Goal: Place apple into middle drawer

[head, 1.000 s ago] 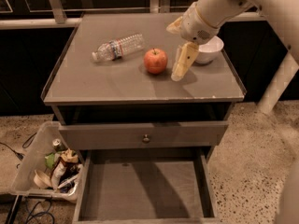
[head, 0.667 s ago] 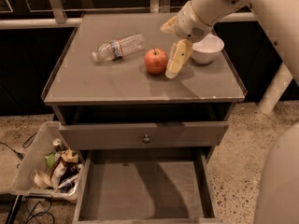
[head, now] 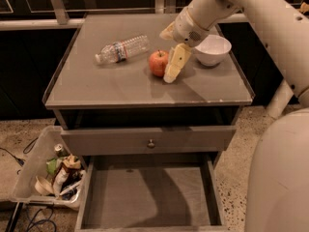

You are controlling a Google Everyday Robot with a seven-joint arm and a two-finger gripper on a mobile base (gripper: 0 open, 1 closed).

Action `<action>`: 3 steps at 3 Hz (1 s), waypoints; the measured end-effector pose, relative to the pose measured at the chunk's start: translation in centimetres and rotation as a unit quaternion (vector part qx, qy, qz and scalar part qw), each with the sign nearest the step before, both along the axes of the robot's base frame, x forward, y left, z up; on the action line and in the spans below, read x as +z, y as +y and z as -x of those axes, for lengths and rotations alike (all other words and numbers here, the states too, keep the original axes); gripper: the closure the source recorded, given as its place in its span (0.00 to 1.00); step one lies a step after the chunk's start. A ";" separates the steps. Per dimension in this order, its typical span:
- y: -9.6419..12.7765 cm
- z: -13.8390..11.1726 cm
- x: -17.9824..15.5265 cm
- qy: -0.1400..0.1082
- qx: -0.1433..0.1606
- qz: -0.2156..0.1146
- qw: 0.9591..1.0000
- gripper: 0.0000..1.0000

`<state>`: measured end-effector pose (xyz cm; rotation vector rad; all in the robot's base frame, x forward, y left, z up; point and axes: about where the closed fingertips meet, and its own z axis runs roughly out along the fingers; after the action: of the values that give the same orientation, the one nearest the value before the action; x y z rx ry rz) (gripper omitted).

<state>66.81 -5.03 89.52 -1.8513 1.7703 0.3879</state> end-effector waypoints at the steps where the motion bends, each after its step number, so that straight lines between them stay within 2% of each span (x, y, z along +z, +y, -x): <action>1: -0.4 -1.7 -3.3 0.015 -0.033 0.019 0.999 0.00; 2: -0.4 -1.7 -3.3 0.015 -0.034 0.019 0.999 0.00; 3: -0.4 -1.8 -3.3 0.015 -0.034 0.019 0.999 0.18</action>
Offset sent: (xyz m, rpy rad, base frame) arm 0.0260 -0.0122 -0.0446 -0.0561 0.0374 -0.1129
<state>68.56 -5.43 86.20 -1.8154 1.8683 0.3605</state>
